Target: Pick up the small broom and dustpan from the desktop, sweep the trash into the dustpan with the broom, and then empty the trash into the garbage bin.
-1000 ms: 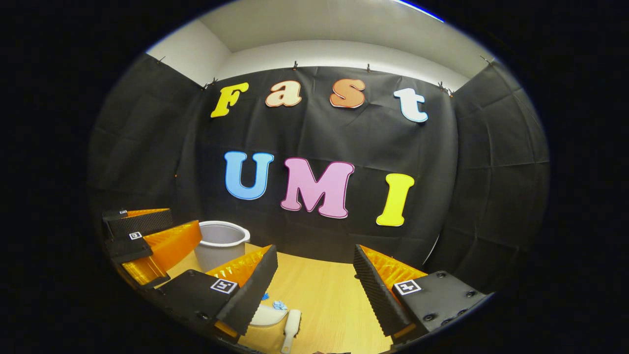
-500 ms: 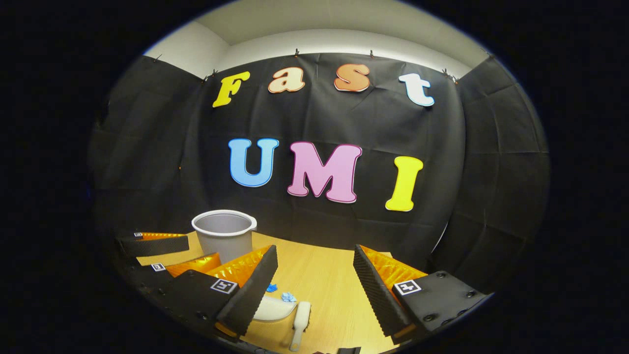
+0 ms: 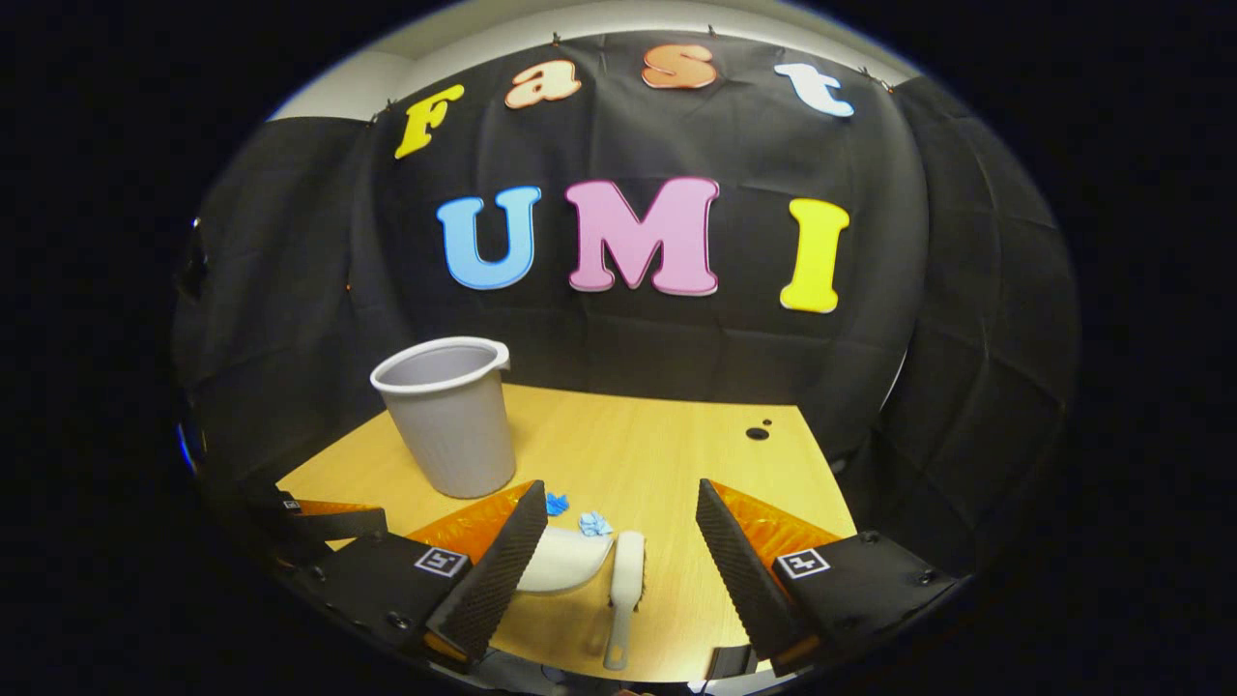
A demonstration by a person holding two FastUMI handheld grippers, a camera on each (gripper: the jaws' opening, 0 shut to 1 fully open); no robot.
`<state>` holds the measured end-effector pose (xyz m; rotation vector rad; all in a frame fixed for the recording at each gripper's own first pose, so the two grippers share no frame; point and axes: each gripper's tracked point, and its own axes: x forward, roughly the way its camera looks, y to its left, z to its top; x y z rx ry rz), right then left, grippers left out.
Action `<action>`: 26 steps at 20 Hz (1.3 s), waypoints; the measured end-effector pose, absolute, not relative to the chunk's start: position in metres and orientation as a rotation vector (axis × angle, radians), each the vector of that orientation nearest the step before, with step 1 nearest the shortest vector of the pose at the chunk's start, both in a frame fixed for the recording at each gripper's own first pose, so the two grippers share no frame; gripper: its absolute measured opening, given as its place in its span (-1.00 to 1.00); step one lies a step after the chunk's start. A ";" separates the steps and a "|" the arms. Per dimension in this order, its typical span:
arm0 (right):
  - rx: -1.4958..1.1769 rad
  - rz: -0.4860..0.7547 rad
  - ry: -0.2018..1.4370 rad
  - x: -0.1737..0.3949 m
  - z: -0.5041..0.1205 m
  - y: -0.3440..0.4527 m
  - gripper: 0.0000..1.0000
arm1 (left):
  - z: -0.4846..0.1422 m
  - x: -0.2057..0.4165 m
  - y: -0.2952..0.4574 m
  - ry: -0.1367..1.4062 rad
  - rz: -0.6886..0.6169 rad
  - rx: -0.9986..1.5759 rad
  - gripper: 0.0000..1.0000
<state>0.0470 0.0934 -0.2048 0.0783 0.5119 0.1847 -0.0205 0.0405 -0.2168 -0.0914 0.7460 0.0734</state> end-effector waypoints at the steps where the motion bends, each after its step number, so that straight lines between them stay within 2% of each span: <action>1: 0.090 0.185 0.564 0.050 -0.224 0.093 0.99 | -0.234 -0.023 0.040 0.829 0.089 -0.111 0.63; 5: 0.166 0.208 0.857 0.042 -0.308 0.100 0.96 | -0.286 -0.033 0.038 1.091 0.139 -0.152 0.68; 8: 0.151 0.234 1.025 0.035 -0.351 0.103 1.00 | -0.314 -0.037 0.035 1.243 0.149 -0.197 0.68; 9: 0.147 0.238 1.073 0.031 -0.365 0.101 0.94 | -0.324 -0.040 0.035 1.292 0.147 -0.199 0.68; 13: 0.130 0.249 1.248 0.022 -0.407 0.099 0.94 | -0.354 -0.039 0.041 1.474 0.146 -0.212 0.69; 22: 0.054 0.239 1.525 0.010 -0.460 0.110 0.94 | -0.396 -0.021 0.038 1.689 0.118 -0.220 0.69; 24: 0.038 0.207 1.571 0.005 -0.469 0.106 0.94 | -0.407 -0.016 0.043 1.712 0.129 -0.186 0.73; 26: 0.013 0.181 1.601 0.003 -0.475 0.101 0.92 | -0.413 -0.010 0.048 1.719 0.138 -0.167 0.68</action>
